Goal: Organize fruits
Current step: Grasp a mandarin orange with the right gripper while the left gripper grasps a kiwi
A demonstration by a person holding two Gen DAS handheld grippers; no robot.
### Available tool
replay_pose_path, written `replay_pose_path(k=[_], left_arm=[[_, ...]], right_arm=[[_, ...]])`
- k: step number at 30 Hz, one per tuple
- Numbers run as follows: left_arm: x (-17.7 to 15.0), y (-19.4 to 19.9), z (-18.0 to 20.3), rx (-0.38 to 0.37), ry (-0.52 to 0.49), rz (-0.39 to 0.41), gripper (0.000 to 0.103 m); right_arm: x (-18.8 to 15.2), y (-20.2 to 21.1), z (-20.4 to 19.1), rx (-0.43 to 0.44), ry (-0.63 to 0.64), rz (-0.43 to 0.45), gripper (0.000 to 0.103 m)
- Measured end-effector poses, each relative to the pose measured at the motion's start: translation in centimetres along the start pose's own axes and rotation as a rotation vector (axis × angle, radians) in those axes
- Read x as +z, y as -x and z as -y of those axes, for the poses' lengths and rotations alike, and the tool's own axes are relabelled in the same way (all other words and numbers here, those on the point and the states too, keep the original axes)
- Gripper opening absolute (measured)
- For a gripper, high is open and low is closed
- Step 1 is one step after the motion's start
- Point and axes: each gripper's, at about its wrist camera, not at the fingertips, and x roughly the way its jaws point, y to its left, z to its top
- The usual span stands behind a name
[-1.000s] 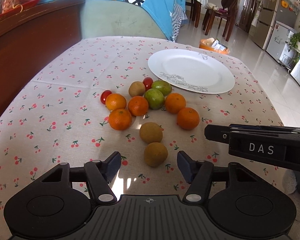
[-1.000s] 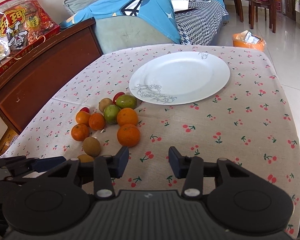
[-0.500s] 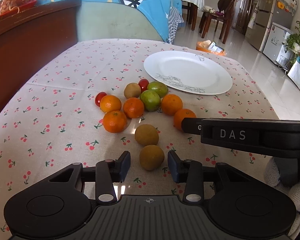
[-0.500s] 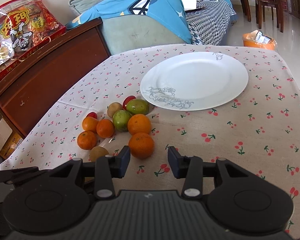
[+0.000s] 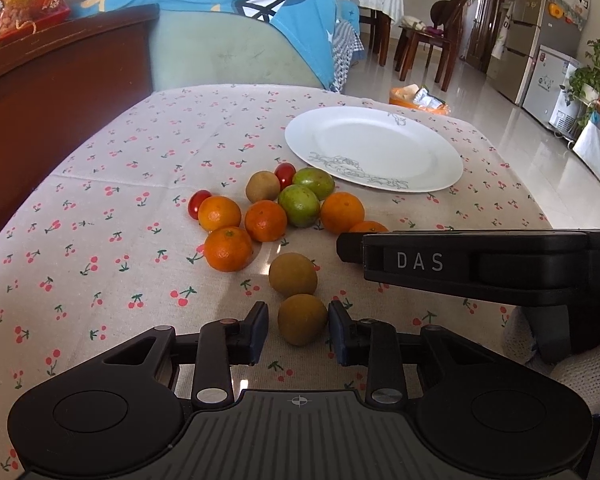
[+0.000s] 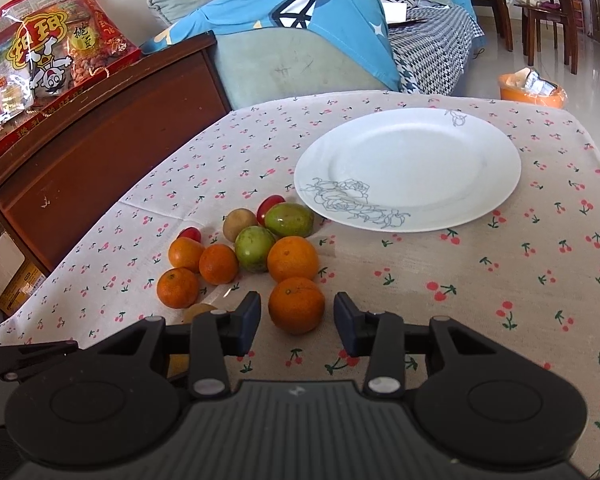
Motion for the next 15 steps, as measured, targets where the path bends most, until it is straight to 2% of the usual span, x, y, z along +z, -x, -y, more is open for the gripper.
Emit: replay_pose_path(k=[2,15], left_arm=[[-0.06,0.00,0.03,0.000,-0.002,0.003,0.024],[0.29,0.92,-0.75,0.049,0.026,0.025,0.024]], right_arm=[[-0.01,-0.02,0.04,-0.003,-0.001,0.000,0.032],[-0.22,0.81,0.31,0.014,-0.024,-0.016,0.031]])
